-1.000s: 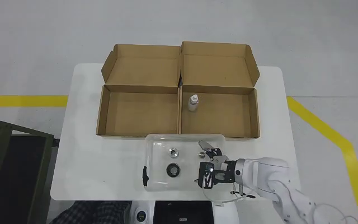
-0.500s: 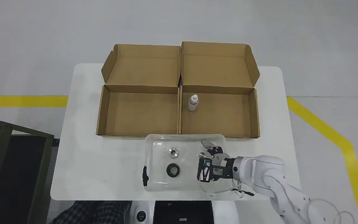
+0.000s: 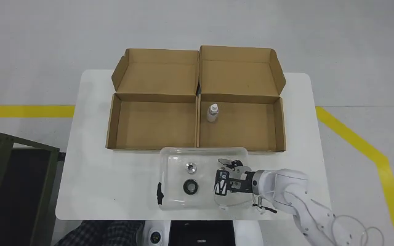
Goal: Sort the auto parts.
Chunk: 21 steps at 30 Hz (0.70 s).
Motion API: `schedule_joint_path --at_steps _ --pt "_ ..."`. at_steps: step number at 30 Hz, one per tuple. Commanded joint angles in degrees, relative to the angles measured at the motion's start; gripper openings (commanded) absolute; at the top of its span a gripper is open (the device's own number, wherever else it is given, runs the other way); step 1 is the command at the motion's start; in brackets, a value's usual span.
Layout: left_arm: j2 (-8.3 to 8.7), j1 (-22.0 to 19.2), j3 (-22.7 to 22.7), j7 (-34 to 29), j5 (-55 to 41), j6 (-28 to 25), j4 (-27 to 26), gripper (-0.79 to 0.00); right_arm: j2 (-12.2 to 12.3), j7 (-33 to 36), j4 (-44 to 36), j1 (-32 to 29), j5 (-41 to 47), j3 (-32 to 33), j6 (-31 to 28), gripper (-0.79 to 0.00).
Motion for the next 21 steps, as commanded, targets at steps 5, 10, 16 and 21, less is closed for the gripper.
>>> schedule_joint_path --at_steps 5,10,16,21 --pt "0.00 0.00 0.00 0.00 0.00 0.00 0.00 0.000 -0.14 1.05 0.48 0.74 -0.53 -0.80 0.94 -0.431" --pt "0.00 0.00 0.00 0.00 0.00 0.00 0.00 0.000 -0.20 1.91 0.68 1.05 -0.69 -1.28 1.33 -0.462" --pt "0.00 0.00 0.00 0.00 0.00 0.00 0.00 0.000 -0.22 3.02 0.60 1.20 -0.89 -1.66 1.56 -0.665" --pt "0.00 0.00 0.00 0.00 0.00 0.00 0.00 0.000 -0.25 3.24 -0.01 1.29 -0.77 -2.03 1.59 -0.785"
